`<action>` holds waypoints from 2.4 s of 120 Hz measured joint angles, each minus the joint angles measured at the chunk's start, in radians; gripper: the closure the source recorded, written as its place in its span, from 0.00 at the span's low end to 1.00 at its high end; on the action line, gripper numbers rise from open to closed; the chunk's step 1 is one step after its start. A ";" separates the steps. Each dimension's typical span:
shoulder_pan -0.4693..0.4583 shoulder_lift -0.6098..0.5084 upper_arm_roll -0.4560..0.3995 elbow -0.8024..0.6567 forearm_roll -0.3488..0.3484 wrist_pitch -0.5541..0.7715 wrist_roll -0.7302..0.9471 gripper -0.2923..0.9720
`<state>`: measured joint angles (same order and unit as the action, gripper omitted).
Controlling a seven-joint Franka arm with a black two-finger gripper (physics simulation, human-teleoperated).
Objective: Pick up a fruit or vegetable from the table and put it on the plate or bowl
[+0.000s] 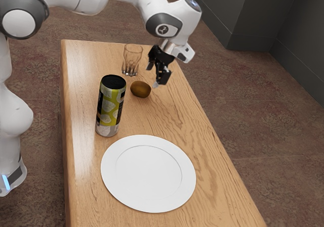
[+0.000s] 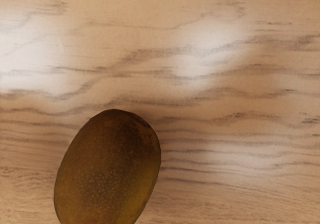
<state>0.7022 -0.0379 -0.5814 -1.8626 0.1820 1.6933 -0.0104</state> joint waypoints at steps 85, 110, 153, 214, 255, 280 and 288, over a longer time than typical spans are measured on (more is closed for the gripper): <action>0.095 0.015 0.011 -0.198 -0.002 0.275 0.134 0.23; 0.054 0.020 0.042 -0.225 -0.009 0.305 0.154 0.23; 0.128 0.001 0.031 -0.191 -0.017 0.294 0.166 0.55; -0.372 -0.147 -0.001 0.036 -0.008 -0.072 0.021 0.59; -0.786 -0.136 0.095 0.001 -0.016 -0.151 -0.090 0.59; -0.799 -0.051 0.015 0.001 0.008 -0.081 -0.153 0.58; -0.800 -0.046 0.010 0.002 0.015 -0.062 -0.169 0.55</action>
<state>-0.0973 -0.0840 -0.5714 -1.8603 0.1973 1.6311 -0.1791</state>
